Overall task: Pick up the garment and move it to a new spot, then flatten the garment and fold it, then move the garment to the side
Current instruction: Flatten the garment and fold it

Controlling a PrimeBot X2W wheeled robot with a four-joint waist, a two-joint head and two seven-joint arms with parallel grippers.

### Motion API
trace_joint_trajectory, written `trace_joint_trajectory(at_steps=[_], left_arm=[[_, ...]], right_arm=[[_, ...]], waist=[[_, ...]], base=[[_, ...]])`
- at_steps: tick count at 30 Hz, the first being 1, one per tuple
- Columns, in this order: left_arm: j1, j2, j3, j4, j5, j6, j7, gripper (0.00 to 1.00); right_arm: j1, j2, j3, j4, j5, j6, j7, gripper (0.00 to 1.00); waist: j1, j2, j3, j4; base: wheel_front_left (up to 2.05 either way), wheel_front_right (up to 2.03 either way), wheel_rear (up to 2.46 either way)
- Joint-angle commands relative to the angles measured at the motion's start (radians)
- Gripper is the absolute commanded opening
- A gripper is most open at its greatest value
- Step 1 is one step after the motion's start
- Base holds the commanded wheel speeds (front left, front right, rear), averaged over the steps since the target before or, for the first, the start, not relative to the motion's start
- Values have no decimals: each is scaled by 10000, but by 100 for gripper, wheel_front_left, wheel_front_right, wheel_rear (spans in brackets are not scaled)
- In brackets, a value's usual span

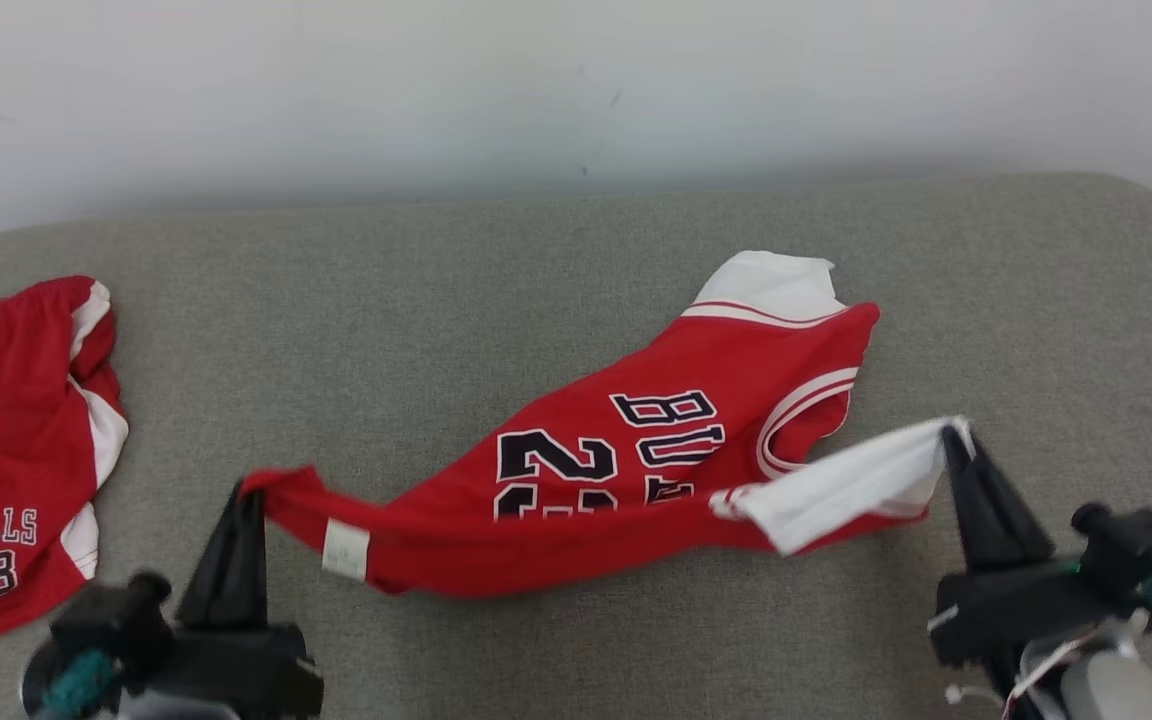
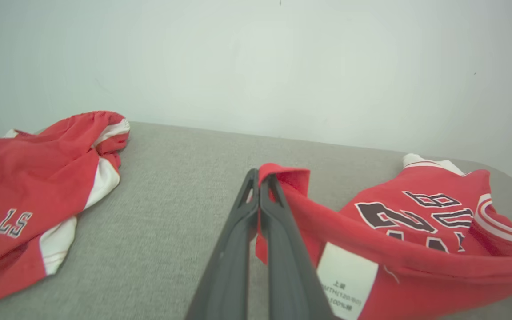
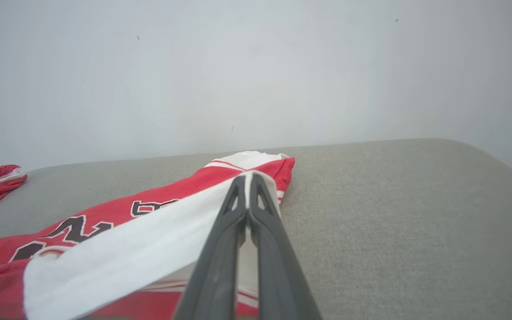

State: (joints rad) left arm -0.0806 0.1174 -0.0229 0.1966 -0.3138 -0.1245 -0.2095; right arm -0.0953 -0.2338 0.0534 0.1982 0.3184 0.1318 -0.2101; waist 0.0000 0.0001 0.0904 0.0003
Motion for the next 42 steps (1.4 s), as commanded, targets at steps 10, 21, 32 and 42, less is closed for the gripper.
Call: trace_joint_trajectory(at_steps=[10,21,32,42], left_arm=[[-6223,1994,-1478,-1114,-1321,-47,2830,0],[-12750,2394,-1794,2211,-2865,-50,3980,0],[-17223,2280,-2483,5207,-3105,-51,3392,0],[-19515,2097,-2870,6991,-3324,-50,2790,0]], right_arm=[[-5831,-1508,532,-591,109,-24,1150,0],[-13124,-1669,1509,2229,768,-24,2256,0],[-18152,-1293,2136,5479,255,-24,2307,0],[-20837,-915,2237,7839,-527,-24,1678,0]], waist=[[0,-1,2414,-323],[0,-1,4515,-503],[0,-1,5331,-704],[0,-1,5654,-686]], base=[[0,0,0],[0,0,0],[0,0,0],[0,0,0]])
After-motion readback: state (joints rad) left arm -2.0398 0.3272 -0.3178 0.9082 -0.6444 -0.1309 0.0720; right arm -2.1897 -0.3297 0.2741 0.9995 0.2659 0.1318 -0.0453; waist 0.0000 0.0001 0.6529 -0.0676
